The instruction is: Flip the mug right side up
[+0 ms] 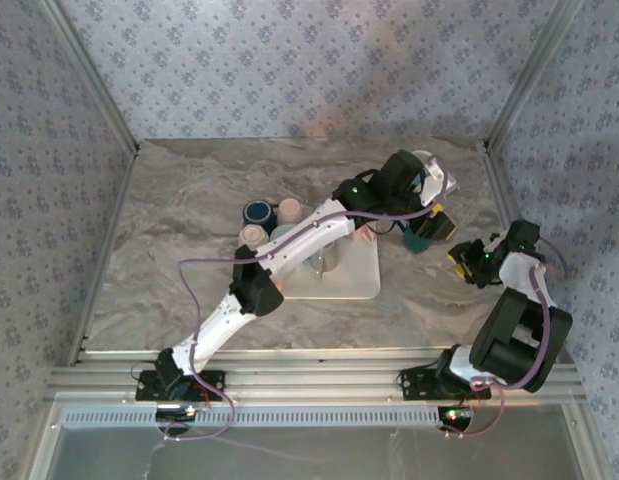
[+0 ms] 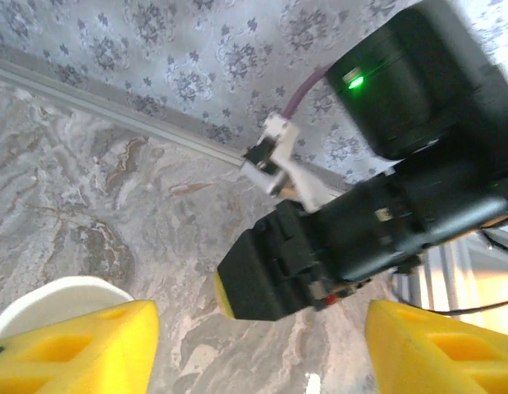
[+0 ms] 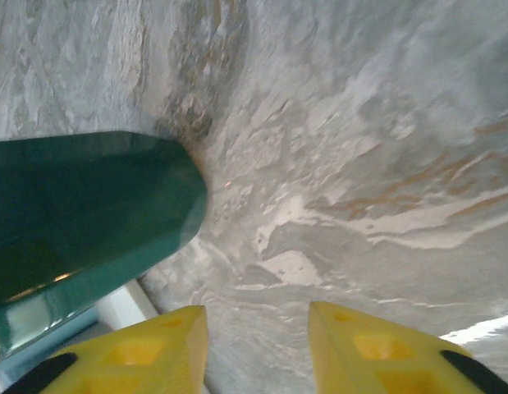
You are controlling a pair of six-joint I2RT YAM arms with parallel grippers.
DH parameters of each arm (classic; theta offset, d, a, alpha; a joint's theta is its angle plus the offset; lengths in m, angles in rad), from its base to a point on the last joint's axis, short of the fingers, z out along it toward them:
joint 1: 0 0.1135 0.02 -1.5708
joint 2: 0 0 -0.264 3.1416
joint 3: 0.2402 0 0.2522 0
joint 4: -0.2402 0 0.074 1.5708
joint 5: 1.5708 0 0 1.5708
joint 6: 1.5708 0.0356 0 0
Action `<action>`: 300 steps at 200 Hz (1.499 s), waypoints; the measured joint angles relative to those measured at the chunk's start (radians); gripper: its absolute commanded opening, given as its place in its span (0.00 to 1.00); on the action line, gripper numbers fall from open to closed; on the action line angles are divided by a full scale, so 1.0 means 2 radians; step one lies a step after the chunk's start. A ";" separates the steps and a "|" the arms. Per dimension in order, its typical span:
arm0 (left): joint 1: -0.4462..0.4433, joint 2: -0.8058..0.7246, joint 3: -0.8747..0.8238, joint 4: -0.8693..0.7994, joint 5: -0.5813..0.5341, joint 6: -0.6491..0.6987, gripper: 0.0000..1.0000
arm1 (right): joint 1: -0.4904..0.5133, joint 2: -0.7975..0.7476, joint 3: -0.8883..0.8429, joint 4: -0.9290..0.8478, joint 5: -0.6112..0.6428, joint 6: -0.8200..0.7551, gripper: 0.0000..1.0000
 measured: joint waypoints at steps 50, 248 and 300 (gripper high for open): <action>0.014 -0.216 -0.323 0.084 -0.006 0.008 0.61 | 0.059 0.051 -0.006 0.046 -0.034 0.023 0.15; 0.233 -0.647 -0.955 0.337 -0.093 -0.084 0.67 | 0.163 0.197 0.102 0.188 -0.037 0.164 0.16; 0.244 -0.655 -0.962 0.334 -0.093 -0.088 0.66 | 0.171 0.202 0.118 0.196 -0.021 0.175 0.16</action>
